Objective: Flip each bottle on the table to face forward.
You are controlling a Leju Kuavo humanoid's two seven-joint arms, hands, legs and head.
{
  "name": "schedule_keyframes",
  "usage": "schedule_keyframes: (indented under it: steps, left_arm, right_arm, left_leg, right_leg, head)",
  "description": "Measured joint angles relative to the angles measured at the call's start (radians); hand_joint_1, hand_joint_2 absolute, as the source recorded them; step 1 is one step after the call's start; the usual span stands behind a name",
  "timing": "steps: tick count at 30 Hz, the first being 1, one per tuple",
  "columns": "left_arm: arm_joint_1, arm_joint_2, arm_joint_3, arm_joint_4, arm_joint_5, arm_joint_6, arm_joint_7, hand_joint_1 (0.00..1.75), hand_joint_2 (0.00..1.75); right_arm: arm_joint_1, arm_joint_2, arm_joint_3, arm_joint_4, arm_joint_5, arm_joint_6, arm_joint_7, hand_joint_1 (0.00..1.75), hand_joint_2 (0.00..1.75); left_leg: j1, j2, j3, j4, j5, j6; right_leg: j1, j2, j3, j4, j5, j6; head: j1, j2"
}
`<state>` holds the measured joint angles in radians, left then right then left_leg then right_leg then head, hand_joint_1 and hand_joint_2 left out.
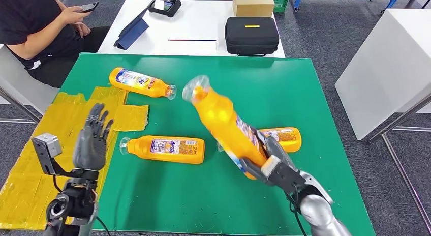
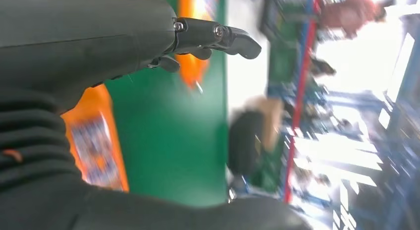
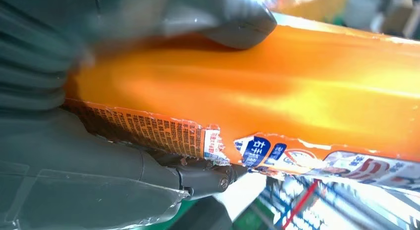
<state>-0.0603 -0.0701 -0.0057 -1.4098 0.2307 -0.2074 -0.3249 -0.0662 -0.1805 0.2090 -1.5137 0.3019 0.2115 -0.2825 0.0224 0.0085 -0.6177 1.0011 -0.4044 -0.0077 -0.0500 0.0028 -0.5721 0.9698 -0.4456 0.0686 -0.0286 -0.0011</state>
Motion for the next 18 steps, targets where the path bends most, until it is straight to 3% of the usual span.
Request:
schedule_keyframes:
  steps: [6,11,18]
  left_arm:
    - [0.017,-0.015,-0.153,-0.099,0.073,0.006,0.005,0.00,1.75]
    - [0.006,-0.022,-0.234,-0.113,0.113,0.014,0.008,0.00,1.75]
    - [-0.001,-0.024,-0.271,-0.115,0.123,0.015,0.013,0.00,1.75]
  right_arm:
    - [-0.078,0.147,0.071,0.086,0.088,-0.117,0.077,1.75,1.75]
    - [-0.173,0.252,0.168,0.191,0.138,-0.170,0.133,1.75,1.75]
    - [-0.217,0.307,0.221,0.258,0.148,-0.178,0.144,1.75,1.75]
  left_leg:
    - [0.000,0.000,-0.001,0.000,0.001,0.000]
    - [0.001,0.000,-0.001,0.000,0.002,0.000]
    - [0.000,-0.001,-0.002,0.000,0.002,0.000]
  right_leg:
    - [0.000,0.000,-0.001,0.001,0.000,0.000]
    - [0.000,0.000,-0.001,0.001,0.000,0.000]
    - [0.000,-0.001,-0.001,0.001,0.000,0.000]
  head:
    - [0.000,0.000]
    - [0.000,0.000]
    - [0.000,0.000]
